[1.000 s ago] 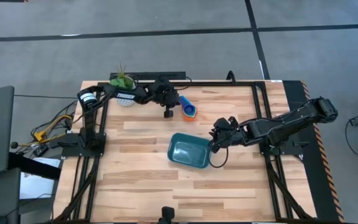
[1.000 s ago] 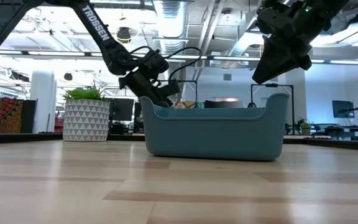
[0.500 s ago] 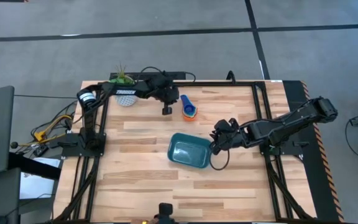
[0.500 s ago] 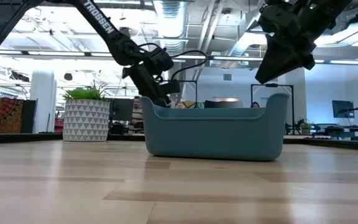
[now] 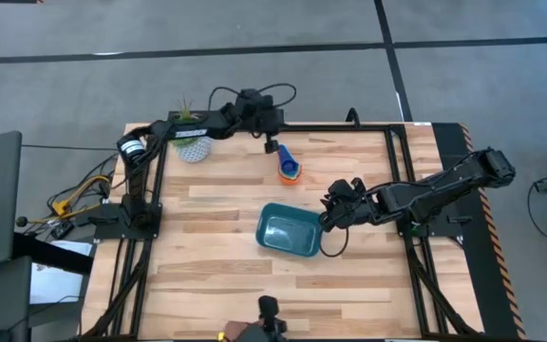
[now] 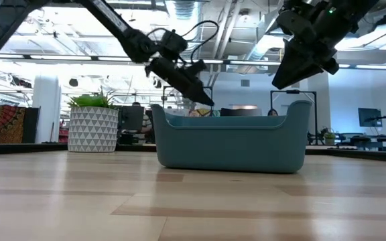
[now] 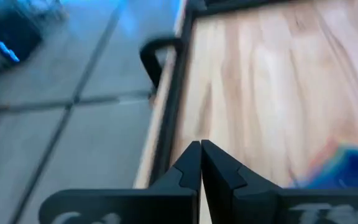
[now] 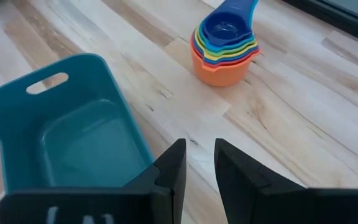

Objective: Nest measuring cups in basket
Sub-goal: Adjust the measuring cups

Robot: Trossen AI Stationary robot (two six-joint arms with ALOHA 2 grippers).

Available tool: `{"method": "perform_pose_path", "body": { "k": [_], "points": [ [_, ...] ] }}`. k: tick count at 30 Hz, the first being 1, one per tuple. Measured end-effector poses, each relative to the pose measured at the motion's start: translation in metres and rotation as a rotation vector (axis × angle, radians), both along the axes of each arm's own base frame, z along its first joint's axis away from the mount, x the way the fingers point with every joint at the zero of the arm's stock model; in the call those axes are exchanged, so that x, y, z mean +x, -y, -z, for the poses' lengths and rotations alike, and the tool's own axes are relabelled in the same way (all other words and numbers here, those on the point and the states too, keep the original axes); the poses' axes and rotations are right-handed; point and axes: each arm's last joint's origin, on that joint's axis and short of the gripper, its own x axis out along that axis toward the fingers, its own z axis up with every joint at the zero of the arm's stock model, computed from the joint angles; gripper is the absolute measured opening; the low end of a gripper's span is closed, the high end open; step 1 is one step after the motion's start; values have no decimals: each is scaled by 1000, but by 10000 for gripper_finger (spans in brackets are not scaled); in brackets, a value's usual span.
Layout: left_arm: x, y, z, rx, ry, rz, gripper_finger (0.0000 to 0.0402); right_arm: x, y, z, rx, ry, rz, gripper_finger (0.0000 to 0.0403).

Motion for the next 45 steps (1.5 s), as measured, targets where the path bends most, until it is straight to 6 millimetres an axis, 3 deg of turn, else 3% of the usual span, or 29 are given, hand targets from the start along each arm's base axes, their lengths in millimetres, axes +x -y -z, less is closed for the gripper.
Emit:
{"method": "perform_pose_path", "body": {
  "k": [8,16,29,45],
  "points": [
    [27,-8,47,25,106,20,0,-1,-5,0,18,10,-4,107],
    [41,-18,61,-108,2,-5,0,-1,-6,0,21,13,-7,107],
    [45,-22,47,-231,-148,-13,0,0,-6,0,24,23,-7,107],
    [36,-17,58,-273,-302,-3,0,0,-8,-1,32,36,-15,107]
  ]
}}
